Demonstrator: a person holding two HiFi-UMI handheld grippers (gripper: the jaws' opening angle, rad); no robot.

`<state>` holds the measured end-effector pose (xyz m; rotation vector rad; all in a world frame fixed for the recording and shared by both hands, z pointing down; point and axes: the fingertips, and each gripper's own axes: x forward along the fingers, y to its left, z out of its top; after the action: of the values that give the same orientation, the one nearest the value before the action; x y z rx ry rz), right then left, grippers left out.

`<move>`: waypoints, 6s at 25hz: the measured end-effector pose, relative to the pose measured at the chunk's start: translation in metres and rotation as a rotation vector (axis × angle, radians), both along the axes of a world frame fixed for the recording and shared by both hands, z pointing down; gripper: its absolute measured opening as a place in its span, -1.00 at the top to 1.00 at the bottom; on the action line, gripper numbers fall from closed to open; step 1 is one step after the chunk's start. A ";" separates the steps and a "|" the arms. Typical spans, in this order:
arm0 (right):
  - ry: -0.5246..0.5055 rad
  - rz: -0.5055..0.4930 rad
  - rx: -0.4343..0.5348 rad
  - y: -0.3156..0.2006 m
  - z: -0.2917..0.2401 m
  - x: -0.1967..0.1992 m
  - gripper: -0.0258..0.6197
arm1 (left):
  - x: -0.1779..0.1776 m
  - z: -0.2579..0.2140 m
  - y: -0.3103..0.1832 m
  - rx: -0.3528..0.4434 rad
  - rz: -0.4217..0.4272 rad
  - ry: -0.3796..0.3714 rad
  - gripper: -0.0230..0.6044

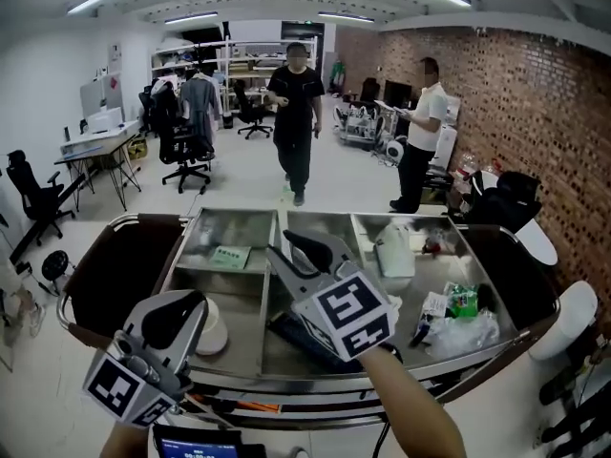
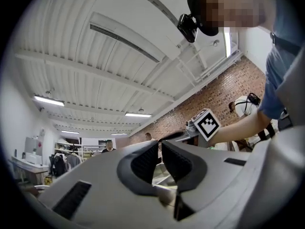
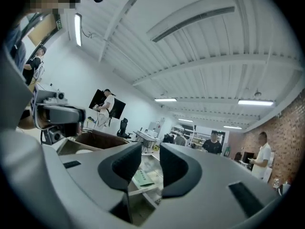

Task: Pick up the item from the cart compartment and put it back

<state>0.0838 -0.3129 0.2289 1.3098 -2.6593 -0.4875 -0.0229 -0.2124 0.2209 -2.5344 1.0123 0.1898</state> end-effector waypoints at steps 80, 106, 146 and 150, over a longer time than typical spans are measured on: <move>-0.009 0.212 -0.700 -0.220 0.133 0.060 0.65 | -0.042 -0.011 -0.084 0.004 -0.236 -0.007 0.82; -0.082 0.180 -0.265 -0.079 -0.020 0.002 0.65 | -0.080 -0.022 -0.008 0.051 -0.132 0.024 0.82; -0.259 0.173 0.000 0.223 0.035 -0.008 0.65 | -0.038 0.053 0.101 -0.166 0.027 0.052 0.89; -0.261 0.166 -0.033 0.225 0.035 -0.014 0.65 | -0.043 0.052 0.100 -0.164 0.021 0.041 0.89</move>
<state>0.0698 -0.0875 0.2639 1.6709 -2.7099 -0.2665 -0.0657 -0.1124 0.2732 -2.6999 1.0572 0.1716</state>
